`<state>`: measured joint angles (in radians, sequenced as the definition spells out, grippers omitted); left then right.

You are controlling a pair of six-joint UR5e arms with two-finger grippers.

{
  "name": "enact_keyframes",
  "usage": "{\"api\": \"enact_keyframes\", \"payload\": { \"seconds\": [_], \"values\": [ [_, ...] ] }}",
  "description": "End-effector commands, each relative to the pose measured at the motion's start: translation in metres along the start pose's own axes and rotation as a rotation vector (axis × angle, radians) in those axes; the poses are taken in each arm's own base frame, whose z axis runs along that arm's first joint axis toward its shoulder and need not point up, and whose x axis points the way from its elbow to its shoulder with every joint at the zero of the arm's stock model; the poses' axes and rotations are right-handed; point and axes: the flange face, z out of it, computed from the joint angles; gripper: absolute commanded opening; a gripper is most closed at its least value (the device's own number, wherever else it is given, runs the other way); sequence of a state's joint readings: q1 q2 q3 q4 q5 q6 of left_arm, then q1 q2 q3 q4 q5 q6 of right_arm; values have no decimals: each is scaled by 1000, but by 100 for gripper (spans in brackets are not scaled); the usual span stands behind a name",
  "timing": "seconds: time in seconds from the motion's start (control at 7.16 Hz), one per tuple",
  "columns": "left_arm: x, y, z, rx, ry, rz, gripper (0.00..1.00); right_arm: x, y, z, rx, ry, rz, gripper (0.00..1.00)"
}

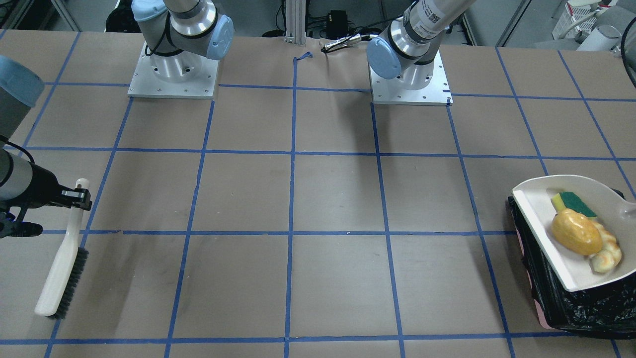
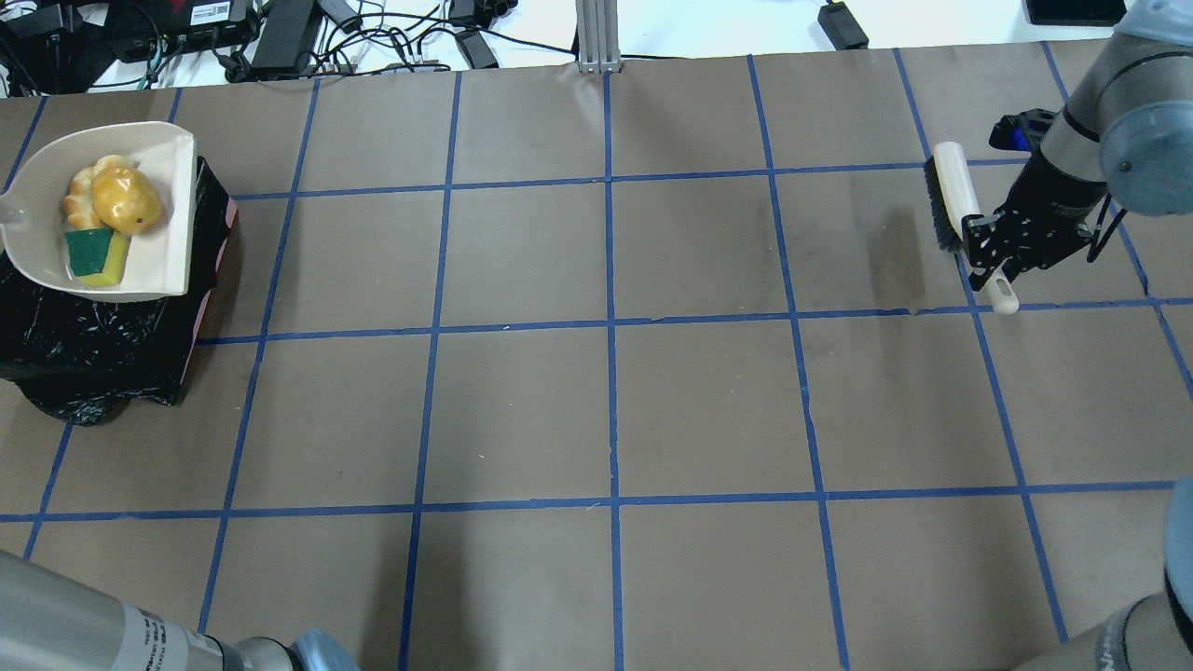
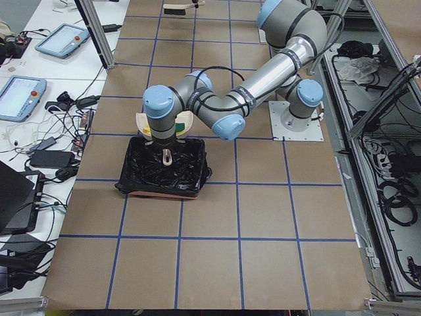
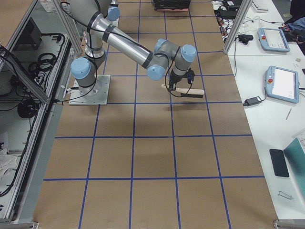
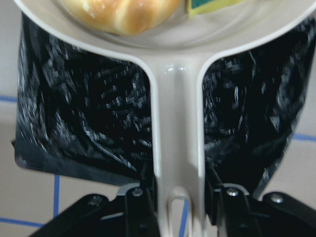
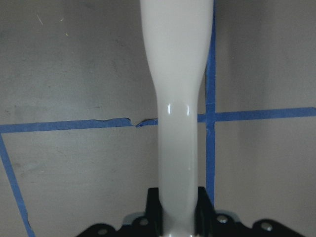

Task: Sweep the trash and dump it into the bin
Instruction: 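Tilt the dustpan over the bin with the left gripper while the right lowers the brush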

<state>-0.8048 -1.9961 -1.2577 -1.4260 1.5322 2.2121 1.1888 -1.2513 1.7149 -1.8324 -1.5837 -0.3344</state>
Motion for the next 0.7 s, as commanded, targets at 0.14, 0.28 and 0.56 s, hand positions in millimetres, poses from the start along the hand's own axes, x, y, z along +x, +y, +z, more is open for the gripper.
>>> {"api": "enact_keyframes", "payload": {
  "seconds": [0.14,0.28,0.56],
  "values": [
    [2,31,-12,-125,52,47,0,9,-14,11,-2,0,-36,0],
    [-4,37,-16,-139,45,61,0,12,-21,12,0,6,-32,0],
    [-4,56,-17,-189,64,128,0,13,-24,12,1,5,-32,0]
  ]
}}
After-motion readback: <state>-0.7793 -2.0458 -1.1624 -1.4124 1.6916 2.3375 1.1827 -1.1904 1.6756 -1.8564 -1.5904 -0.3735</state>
